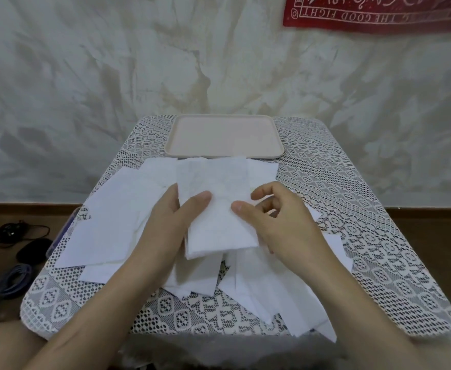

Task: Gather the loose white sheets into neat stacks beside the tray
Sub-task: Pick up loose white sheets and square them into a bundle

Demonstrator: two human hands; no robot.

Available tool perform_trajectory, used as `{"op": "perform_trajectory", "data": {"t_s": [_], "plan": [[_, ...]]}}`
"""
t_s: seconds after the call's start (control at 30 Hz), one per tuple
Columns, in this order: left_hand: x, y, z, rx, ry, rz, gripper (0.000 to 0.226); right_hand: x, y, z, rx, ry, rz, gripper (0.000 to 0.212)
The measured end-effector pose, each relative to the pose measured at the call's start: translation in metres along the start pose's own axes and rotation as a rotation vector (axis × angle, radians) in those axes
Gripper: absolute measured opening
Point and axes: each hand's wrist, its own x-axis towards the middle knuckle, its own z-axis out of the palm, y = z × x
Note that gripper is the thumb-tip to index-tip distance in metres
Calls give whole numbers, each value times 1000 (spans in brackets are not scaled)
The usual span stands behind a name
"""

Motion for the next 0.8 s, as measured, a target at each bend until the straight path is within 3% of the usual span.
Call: {"op": "perform_trajectory", "data": {"t_s": [0.1, 0.23, 0.37, 0.47, 0.6, 0.7, 0.8], "plan": [[2, 6, 6, -225, -23, -2, 49, -3, -2, 0, 13, -105, 57, 69], [3, 7, 9, -386, -40, -30, 54, -5, -10, -2, 174, -269, 35, 40], [16, 4, -4, -272, -65, 61, 73, 7, -4, -8, 431, -185, 19, 51], [26, 11, -17, -14, -120, 196, 77, 21, -1, -17, 515, -83, -72, 56], [34, 15, -26, 305, -205, 237, 80, 27, 5, -18, 256, -76, -187, 51], [32, 8, -19, 357, -240, 244, 84, 24, 9, -10, 42, -164, -121, 59], [32, 0, -13, 324, -210, 263, 85, 24, 12, -7, -9, -135, -141, 65]]}}
